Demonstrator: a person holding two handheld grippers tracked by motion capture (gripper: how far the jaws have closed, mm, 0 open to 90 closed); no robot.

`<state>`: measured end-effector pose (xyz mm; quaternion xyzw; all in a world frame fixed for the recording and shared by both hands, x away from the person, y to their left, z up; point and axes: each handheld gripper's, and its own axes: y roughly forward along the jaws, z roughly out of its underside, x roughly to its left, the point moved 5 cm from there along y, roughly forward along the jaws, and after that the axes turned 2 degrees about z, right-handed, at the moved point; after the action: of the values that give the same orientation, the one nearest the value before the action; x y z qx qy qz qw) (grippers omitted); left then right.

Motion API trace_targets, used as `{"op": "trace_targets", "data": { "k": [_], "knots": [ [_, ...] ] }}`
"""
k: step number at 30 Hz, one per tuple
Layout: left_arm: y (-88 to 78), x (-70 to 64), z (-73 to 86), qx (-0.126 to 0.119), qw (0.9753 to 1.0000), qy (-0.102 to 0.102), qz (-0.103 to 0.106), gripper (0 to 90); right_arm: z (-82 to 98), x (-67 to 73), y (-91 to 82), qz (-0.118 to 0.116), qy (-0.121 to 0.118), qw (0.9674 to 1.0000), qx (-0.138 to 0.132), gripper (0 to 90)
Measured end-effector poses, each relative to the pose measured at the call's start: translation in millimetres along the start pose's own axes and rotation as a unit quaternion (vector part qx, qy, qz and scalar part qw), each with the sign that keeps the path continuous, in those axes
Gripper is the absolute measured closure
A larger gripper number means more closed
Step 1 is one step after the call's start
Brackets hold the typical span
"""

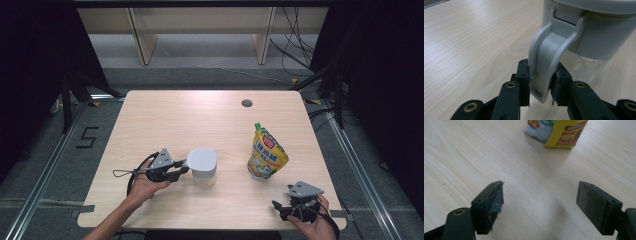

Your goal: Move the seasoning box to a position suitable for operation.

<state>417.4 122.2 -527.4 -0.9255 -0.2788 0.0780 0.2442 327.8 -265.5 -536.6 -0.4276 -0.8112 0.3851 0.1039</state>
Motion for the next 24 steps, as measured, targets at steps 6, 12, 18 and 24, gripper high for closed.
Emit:
{"op": "trace_targets", "data": {
  "k": [6,12,18,24],
  "knots": [
    [-2.0,-16.4,0.4,0.004,1.0,-0.001,0.009,70.5,0.3,0.9,0.3,0.0,0.008,1.0,0.0,22.9],
    [-3.5,-27.6,1.2,0.003,0.9998,-0.005,0.021,70.0,0.0,0.0,0.3,0.001,0.002,1.0,-0.002,23.2],
    [-4.9,-31.8,1.9,0.006,0.9997,-0.001,0.022,69.9,0.0,0.2,0.1,0.0,0.002,1.0,-0.002,23.2],
    [-6.8,-40.0,2.1,0.009,0.9995,-0.006,0.03,69.6,0.1,0.0,0.2,0.0,-0.001,1.0,-0.001,23.2]
  ]
}}
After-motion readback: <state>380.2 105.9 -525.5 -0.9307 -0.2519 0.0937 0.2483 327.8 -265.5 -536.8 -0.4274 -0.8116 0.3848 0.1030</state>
